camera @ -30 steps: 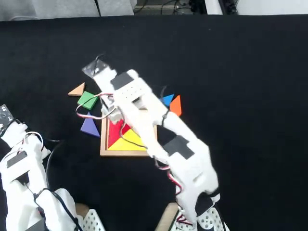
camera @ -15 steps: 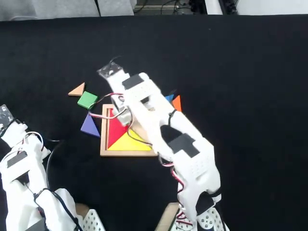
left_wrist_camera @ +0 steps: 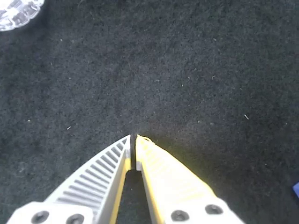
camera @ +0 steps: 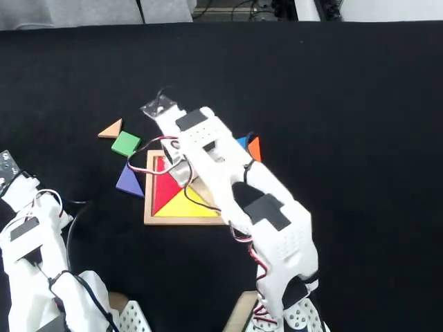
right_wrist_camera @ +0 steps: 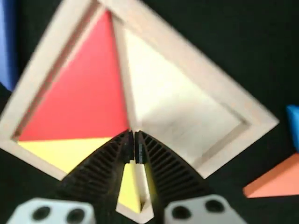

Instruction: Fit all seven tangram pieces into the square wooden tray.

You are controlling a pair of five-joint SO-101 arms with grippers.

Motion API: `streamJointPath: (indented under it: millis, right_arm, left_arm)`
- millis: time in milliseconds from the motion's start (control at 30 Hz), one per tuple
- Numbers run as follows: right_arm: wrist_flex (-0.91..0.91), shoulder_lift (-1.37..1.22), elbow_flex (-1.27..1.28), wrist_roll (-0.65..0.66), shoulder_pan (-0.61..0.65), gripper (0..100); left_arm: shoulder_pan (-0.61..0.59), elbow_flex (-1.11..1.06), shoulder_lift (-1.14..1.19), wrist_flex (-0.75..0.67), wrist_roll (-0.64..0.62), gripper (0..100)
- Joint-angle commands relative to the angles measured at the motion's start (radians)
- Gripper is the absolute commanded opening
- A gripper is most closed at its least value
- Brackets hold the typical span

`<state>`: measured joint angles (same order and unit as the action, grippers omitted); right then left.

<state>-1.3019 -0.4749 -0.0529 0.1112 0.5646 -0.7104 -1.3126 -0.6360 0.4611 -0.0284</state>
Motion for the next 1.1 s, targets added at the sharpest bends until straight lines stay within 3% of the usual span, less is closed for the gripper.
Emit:
streamJointPath:
  millis: [0,433,733,933,1067]
  right_arm:
    - [0.037,0.073,0.094,0.006,0.018,1.1]
    - [0.035,0.076,0.047,0.006,0.034,1.1]
    - [-0.121,0.369,-0.091,0.008,-0.222,1.1]
    - [-0.077,0.673,0.127,0.008,-0.245,1.1]
    - [0.103,0.805,0.384,0.0,-0.35,1.1]
  left_arm:
    - [0.01,0.067,0.003,-0.006,-0.003,3]
    - [0.012,0.067,0.003,-0.006,-0.003,3]
    - [0.007,0.067,0.003,-0.031,-0.008,3]
    - [0.008,0.058,0.003,-0.063,-0.008,3]
    - [0.015,0.061,0.003,-0.063,-0.008,3]
